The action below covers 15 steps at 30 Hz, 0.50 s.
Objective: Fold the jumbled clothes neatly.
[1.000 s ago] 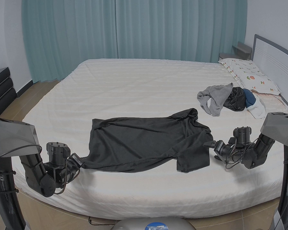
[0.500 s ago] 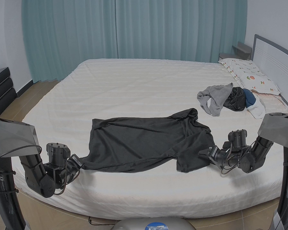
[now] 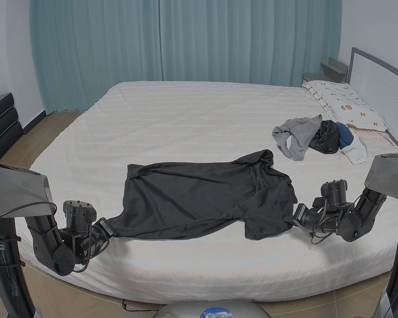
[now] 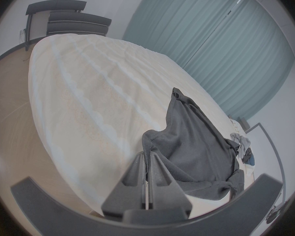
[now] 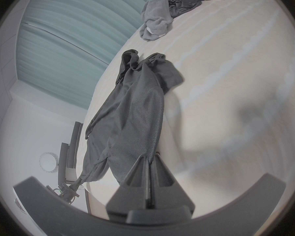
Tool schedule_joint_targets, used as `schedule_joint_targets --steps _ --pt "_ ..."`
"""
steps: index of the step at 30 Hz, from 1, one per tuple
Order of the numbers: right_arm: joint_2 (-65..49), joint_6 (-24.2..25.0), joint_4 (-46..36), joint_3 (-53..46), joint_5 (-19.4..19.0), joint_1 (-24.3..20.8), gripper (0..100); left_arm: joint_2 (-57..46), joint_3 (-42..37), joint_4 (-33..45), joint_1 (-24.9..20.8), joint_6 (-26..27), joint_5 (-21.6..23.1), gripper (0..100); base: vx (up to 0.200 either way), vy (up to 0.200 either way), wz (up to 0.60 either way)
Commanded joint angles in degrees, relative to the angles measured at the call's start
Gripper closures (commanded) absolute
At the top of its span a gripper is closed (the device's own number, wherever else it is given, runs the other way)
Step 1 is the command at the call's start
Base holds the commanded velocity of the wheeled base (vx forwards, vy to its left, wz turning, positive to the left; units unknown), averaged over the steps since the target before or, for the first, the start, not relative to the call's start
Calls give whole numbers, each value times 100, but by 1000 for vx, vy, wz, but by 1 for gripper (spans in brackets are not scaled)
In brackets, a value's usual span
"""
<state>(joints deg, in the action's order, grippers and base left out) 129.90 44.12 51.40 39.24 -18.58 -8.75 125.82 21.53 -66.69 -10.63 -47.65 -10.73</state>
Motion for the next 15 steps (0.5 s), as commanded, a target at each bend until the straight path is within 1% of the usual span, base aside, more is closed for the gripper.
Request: schedule_joint_targets --steps 1,2,4,5,8,9,10,12,15 --pt "-642 -44 -7 -549 -41 207 100 -154 -210 34 0 221 1 100 0 0 0" --pt "-897 -123 -16 -892 -128 348 100 -224 -404 16 8 573 1 100 0 0 0" --pt "-897 -123 -16 -892 -128 348 100 -224 -404 16 8 573 1 100 0 0 0" --pt "-1178 -325 -16 -1375 -287 533 100 -330 -562 25 0 863 -8 100 0 0 0" --pt "-1257 -395 -7 -1542 -313 576 100 -383 -615 34 0 916 -8 100 0 0 0" --pt "-1450 -562 -7 -1964 -313 656 100 -506 -799 43 0 1153 -8 100 0 0 0" --pt "-1600 -624 -7 -2245 -322 682 100 -567 -975 43 0 1425 -8 100 0 0 0" --pt "-1635 -659 -7 -2351 -322 682 100 -585 -1045 43 0 1513 -8 100 0 0 0" --pt "-1714 -940 11 -2764 -322 682 100 -602 -1283 43 0 1847 1 100 0 0 0"
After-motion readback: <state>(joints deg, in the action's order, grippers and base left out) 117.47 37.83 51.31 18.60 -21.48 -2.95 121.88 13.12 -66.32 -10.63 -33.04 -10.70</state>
